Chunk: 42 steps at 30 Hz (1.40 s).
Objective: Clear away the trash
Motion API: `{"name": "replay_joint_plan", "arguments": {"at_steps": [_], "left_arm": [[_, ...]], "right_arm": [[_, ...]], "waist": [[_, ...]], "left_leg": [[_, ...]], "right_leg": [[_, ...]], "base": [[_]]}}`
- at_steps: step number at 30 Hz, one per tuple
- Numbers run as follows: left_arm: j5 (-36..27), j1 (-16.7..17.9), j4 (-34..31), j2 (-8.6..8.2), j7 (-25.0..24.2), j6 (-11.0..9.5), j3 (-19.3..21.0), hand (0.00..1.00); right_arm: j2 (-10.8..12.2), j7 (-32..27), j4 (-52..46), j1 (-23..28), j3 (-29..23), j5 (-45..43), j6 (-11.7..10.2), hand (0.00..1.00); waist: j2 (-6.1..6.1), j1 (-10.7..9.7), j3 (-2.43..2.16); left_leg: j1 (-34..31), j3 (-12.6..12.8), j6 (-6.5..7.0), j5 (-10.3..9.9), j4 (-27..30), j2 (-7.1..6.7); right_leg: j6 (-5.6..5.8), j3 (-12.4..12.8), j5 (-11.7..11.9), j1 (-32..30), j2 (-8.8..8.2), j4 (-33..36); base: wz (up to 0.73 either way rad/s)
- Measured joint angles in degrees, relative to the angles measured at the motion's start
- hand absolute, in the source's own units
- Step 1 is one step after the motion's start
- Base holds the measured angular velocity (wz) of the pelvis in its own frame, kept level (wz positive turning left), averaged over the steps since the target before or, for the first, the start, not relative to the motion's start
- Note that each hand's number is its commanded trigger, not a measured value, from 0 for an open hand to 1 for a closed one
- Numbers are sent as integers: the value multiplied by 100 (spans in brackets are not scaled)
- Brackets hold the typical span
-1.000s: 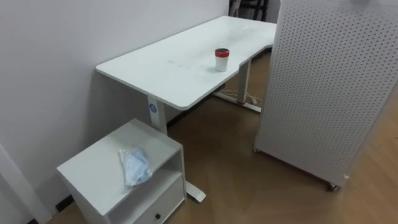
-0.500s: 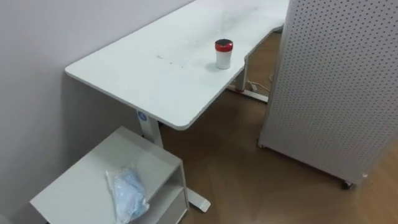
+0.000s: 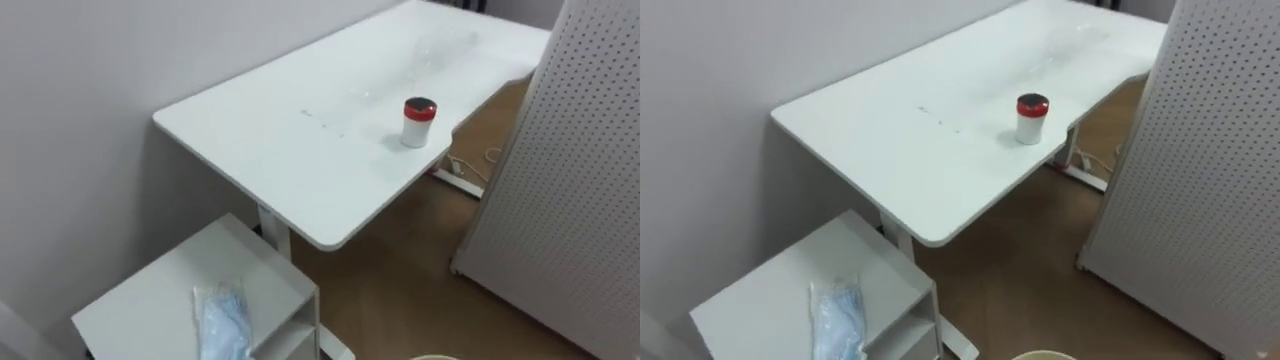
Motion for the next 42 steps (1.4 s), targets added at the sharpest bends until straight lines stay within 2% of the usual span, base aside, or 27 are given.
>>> {"name": "replay_joint_plan", "arguments": {"at_steps": [1,3,11,15,17,18,20,21,23,25,26,29,30,33,35,39,42], "left_arm": [[-6,-26,-30,0,115,-115,-31,0],[-6,-75,-41,0,279,-211,-126,0],[-3,-118,-545,69,833,-396,-137,0],[-4,-346,-614,112,907,-425,-131,0],[-12,-473,-576,113,932,-509,-151,0],[-14,-588,-524,113,978,-577,-166,0],[-13,-949,-111,143,1043,-675,-230,0],[-22,-1181,193,169,1044,-679,-268,0],[-29,-1439,509,186,1040,-678,-413,0],[-25,-1711,749,192,1035,-681,-626,0],[-29,-1778,829,193,1035,-681,-662,0],[-22,-2050,1090,199,1031,-681,-792,0],[-22,-2146,1197,207,1031,-682,-826,0],[-26,-2282,1292,292,1036,-682,-914,0],[-23,-2369,1356,356,1047,-683,-1005,0],[-29,-2541,1527,364,1047,-681,-1065,0],[-23,-2627,1527,400,1047,-678,-1148,0]], "right_arm": [[1,57,-8,-9,24,33,6,100],[2,66,4,-3,28,109,7,100],[-25,125,36,17,112,139,-1,100],[-27,188,137,-80,195,127,9,100],[-28,208,150,-135,251,115,4,100],[-30,251,200,-265,255,91,6,100],[-30,302,283,-470,282,65,11,100],[-31,309,280,-581,339,65,3,100],[-31,308,269,-792,485,68,-14,100],[-28,307,300,-993,677,66,-5,100],[-28,307,306,-1058,726,57,-5,100],[-30,306,332,-1328,938,36,-26,100],[-33,304,328,-1389,988,40,-47,100],[-32,307,275,-1474,1148,144,-112,100],[-36,299,260,-1534,1204,197,-128,100],[-47,307,243,-1645,1348,640,-143,100],[-132,318,204,-1651,1391,892,-169,100]], "waist": [[14,-27,9],[42,-128,15],[41,-161,19],[30,-187,37],[42,-214,54],[57,-289,65],[67,-290,109],[83,-299,163],[109,-308,182],[139,-296,221],[161,-299,238],[238,-334,336],[262,-337,355],[250,-372,418],[234,-416,434],[207,-494,461],[205,-559,469]], "left_leg": [[87,0,-31,19,-92,22],[189,-6,-45,27,-188,37],[421,93,-59,35,-464,26],[392,90,-59,35,-466,29],[315,32,-59,35,-454,23],[179,-41,-59,35,-423,18],[-65,-65,-59,35,-329,23],[-245,-75,-58,35,-225,37],[-545,-99,-57,36,-76,52],[-915,-77,-56,35,100,83],[-1007,-67,-54,34,148,113],[-1367,-61,-47,30,329,144],[-1496,-44,-47,30,388,158],[-1802,-10,-43,28,560,217],[-2020,-8,-41,27,692,218],[-2458,-7,-6,-2,1088,244],[-2828,-88,-19,-154,1511,290]], "right_leg": [[-10,-51,7,94,40,-97],[-7,-62,10,209,94,-245],[16,-45,38,338,108,-391],[28,-74,46,374,121,-508],[40,-121,56,346,118,-549],[40,-176,56,245,110,-512],[28,-187,63,-4,101,-406],[14,-169,72,-168,101,-335],[-3,-147,81,-458,95,-206],[-26,-84,95,-851,92,-31],[-46,-86,108,-931,95,-12],[-91,-76,135,-1289,97,142],[-102,-68,141,-1428,96,205],[-142,-43,130,-1783,70,453],[-188,-37,100,-2023,38,632],[-286,-16,26,-2479,-10,1057],[-326,28,-138,-2828,-27,1465]], "base": [[7],[0],[-9],[2],[13],[20],[8],[-4],[-2],[-7],[-10],[-5],[-5],[-5],[0],[-1],[3]]}}
